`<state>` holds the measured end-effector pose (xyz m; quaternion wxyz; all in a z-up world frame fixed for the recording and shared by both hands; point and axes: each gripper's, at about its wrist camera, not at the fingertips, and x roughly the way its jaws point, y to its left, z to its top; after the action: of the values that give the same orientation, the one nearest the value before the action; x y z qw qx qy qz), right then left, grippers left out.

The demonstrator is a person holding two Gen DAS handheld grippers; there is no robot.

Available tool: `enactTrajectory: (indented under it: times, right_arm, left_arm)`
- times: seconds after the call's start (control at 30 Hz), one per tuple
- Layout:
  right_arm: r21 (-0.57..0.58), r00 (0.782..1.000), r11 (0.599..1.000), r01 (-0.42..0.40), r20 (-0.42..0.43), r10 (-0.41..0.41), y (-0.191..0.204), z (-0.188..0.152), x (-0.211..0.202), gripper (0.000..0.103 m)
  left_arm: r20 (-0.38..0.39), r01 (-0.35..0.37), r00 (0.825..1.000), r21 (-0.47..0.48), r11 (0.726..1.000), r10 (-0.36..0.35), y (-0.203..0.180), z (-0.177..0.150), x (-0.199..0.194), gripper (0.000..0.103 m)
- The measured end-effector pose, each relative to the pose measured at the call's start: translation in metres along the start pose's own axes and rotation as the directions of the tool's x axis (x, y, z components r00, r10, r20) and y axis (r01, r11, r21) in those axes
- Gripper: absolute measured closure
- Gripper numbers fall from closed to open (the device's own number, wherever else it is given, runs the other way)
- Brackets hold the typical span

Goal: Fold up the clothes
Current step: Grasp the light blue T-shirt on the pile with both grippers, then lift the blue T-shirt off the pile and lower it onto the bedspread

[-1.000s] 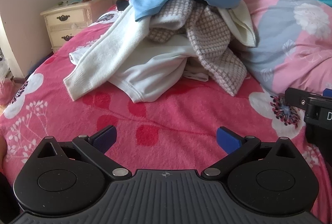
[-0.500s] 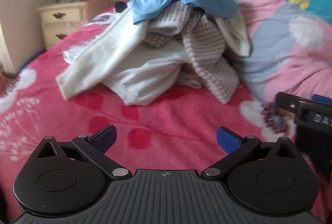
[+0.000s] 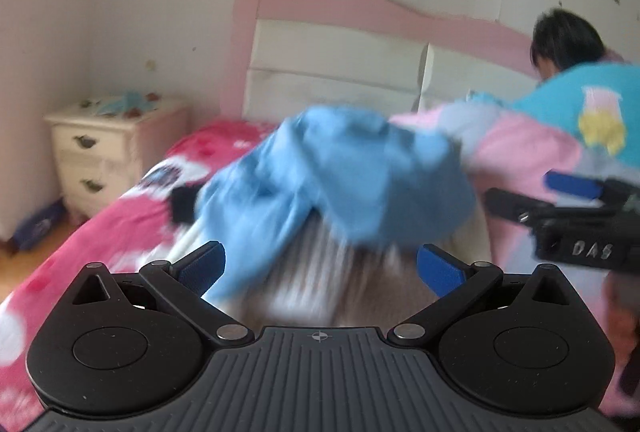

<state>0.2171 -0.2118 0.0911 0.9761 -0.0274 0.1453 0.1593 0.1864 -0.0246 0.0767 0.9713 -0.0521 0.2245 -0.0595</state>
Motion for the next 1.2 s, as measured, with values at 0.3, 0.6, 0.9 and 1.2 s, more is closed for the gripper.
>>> enactTrajectory:
  times: [0.3,0.6,0.9,1.2]
  right_arm:
    - [0.084,0.988,0.993,-0.085,-0.119,0.095,-0.023,0.011,0.115,0.032]
    - [0.046,0.982,0.985,-0.166,-0.085,0.170,-0.013,0.008,0.081,0.093]
    - [0.120,0.956,0.949,-0.292,0.047,0.288,0.005,0.071,-0.032,0.094]
    - [0.154,0.860,0.847,-0.508,0.143,0.490,0.040,0.139,-0.208,0.094]
  left_arm:
    - [-0.069,0.002,0.998,-0.103,0.995,-0.009,-0.024,0.025,0.109,0.048]
    - [-0.023,0.036,0.999,-0.178,0.983,-0.041,-0.026,0.019,0.079,0.100]
    - [0.123,0.063,0.991,-0.131,0.989,-0.047,-0.031,0.053,-0.064,0.100]
    - [0.303,0.204,0.942,-0.177,0.963,-0.143,-0.020,0.072,-0.258,0.100]
